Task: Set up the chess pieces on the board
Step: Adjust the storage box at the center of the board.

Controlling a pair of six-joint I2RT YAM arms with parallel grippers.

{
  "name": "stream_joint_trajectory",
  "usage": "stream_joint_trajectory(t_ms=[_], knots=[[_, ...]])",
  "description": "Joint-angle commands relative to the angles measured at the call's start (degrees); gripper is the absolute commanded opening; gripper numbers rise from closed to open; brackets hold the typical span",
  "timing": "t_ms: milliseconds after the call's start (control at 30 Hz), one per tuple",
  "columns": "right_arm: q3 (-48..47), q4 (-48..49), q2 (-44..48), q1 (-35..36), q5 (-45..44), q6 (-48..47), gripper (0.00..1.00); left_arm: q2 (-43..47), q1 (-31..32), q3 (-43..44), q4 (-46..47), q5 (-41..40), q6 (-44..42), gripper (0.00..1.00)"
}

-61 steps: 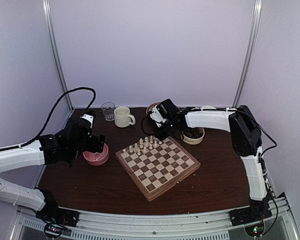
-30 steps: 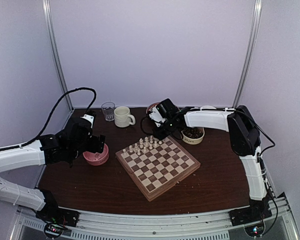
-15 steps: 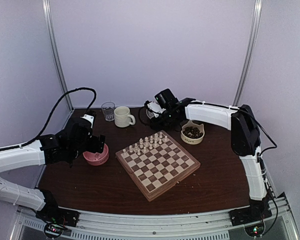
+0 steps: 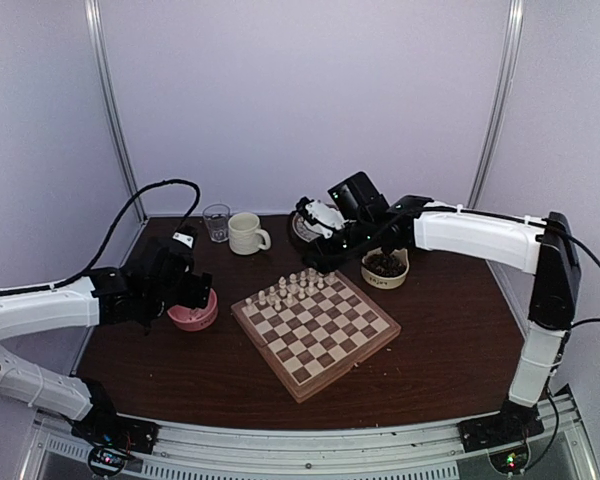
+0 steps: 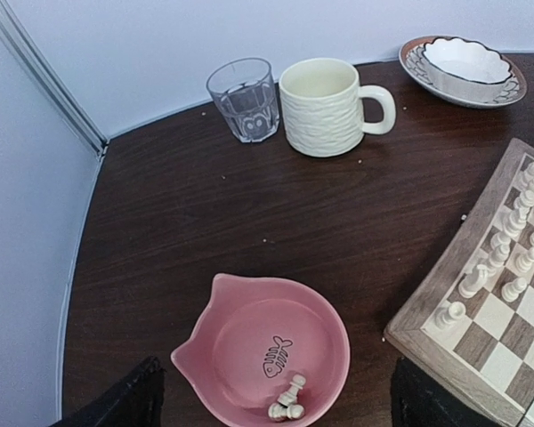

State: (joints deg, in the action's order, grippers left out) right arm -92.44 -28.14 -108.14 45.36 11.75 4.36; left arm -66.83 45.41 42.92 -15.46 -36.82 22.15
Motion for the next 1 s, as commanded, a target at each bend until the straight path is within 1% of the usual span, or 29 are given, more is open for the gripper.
stream_joint_trajectory(t_ms=[0,33,67,167,233,267,300,400,467,567,733,800,900,967], knots=[[7.82,2.23,8.40,3.48,-4.20,2.09,0.49,-1.22,-1.80,0.72,0.63,0.78,2.77,0.92],[9.69,2.55,10.18,3.73,-4.92,2.39,0.55,-1.15,-2.12,0.22,1.17,0.94,3.07,0.96],[11.81,3.20,11.96,3.84,-5.70,3.22,0.60,-0.97,-2.47,-0.20,1.71,1.34,3.29,0.97],[17.51,4.37,16.91,3.78,-9.04,7.07,0.76,-1.18,-3.95,-0.43,1.68,3.10,4.04,0.97],[22.68,8.15,19.45,3.77,-10.40,8.90,0.85,-1.96,-5.10,-0.21,0.92,4.38,4.85,0.98],[25.32,10.14,20.45,3.77,-12.27,10.04,0.93,-2.57,-5.98,0.06,0.34,4.85,5.33,0.98],[28.32,12.53,21.06,3.77,-14.03,10.62,0.99,-3.25,-6.95,0.34,-0.30,5.88,6.29,0.97],[34.63,18.05,21.65,2.81,-14.23,10.54,0.99,-5.47,-10.51,0.91,-1.39,9.70,7.48,0.94],[35.71,19.92,22.31,2.15,-12.81,10.71,1.00,-7.13,-12.04,1.73,-2.35,10.88,7.88,0.93],[38.16,22.94,24.28,2.10,-13.01,10.50,1.00,-9.17,-13.26,2.84,-3.69,11.06,7.66,0.92],[41.55,26.24,26.67,2.09,-15.17,10.17,1.00,-12.28,-17.31,3.51,-4.33,14.08,7.23,0.90],[42.22,27.00,27.04,2.11,-15.82,10.14,0.99,-13.89,-17.80,4.65,-4.93,15.38,5.42,0.86],[42.98,27.93,27.27,2.10,-16.05,10.09,1.00,-16.42,-17.81,6.56,-6.19,17.40,3.27,0.74],[43.29,27.98,27.20,2.12,-16.14,9.99,1.00,-18.01,-17.81,8.53,-8.90,14.32,3.73,0.71]])
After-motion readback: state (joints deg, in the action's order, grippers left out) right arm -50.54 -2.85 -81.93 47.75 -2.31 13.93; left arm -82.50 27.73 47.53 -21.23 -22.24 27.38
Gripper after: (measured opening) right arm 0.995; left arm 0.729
